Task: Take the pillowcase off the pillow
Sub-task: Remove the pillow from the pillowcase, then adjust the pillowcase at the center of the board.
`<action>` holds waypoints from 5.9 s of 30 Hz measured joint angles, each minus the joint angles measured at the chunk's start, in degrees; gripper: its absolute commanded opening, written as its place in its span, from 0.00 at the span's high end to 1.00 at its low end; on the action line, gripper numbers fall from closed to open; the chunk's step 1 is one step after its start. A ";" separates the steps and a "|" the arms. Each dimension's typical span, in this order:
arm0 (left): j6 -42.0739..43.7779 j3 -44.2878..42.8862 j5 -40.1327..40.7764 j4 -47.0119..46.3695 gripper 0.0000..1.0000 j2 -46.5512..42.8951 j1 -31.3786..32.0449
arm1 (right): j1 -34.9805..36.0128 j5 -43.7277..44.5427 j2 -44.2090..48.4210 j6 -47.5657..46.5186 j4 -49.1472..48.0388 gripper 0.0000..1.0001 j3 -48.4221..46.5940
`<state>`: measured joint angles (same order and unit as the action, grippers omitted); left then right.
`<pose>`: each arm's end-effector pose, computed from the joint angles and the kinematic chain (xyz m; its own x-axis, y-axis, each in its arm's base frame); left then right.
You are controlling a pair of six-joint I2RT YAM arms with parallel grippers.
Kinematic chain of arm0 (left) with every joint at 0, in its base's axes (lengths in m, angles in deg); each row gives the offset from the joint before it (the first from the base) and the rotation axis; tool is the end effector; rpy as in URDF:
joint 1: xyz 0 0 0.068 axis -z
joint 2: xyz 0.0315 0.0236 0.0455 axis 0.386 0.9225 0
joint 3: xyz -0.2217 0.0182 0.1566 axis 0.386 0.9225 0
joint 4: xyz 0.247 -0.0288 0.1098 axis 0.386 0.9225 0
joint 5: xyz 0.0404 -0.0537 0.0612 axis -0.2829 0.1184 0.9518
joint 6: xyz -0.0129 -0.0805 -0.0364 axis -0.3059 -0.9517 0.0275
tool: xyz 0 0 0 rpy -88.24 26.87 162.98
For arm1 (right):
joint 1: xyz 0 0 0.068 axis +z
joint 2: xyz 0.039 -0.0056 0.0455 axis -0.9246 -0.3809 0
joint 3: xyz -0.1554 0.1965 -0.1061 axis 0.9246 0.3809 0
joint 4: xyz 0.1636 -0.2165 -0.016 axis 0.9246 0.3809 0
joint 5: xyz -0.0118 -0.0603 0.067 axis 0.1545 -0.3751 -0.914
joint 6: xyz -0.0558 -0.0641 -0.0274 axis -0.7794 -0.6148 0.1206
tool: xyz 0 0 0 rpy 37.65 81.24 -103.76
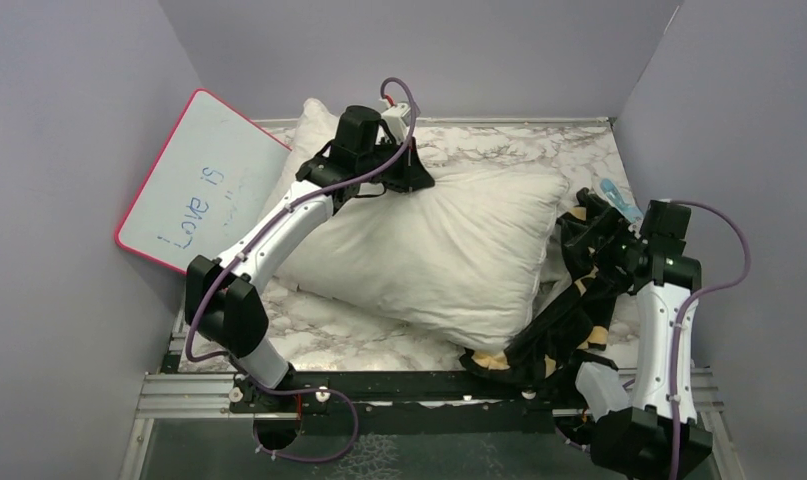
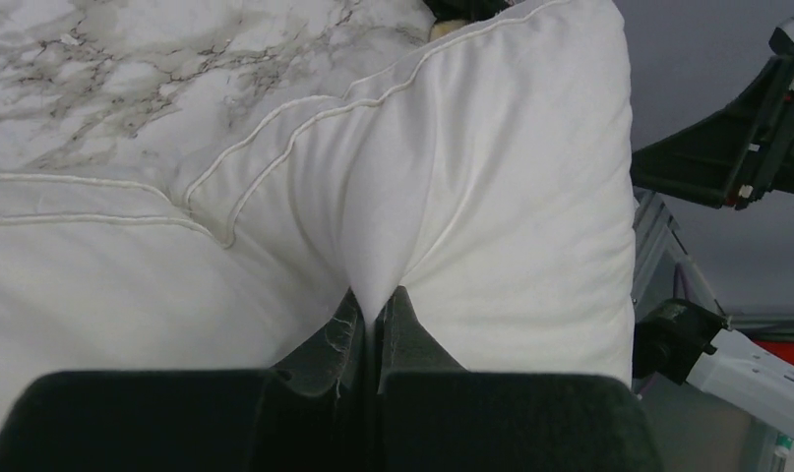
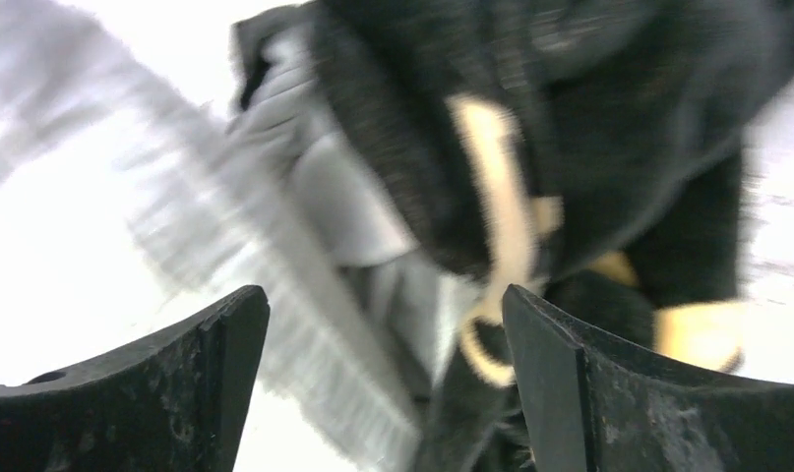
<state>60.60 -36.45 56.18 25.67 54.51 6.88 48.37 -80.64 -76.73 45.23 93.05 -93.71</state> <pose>0.3422 -0.2383 0.3442 -0.6366 0.0112 -0.7711 0.6267 0.5903 -0.5087 0.2028 -0.0592 0.2642 -0.5460 0.6772 -0.4933 0.5641 0.7324 0.3812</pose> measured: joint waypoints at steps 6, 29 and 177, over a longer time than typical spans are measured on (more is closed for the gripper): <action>0.26 -8.55 -1.29 3.15 1.00 6.84 0.20 | 0.00 -25.90 7.10 -1.46 -4.98 0.00 2.27; 7.41 -10.19 15.15 15.41 0.01 -3.26 6.23 | 1.27 -31.93 3.96 8.39 -18.14 0.99 17.44; -12.00 37.07 17.66 -5.64 0.17 -24.00 12.48 | 14.86 30.80 -15.72 4.28 1.62 1.00 -29.88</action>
<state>48.60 0.62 73.84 20.03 30.51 19.36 63.23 -49.84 -92.45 49.51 94.66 -123.59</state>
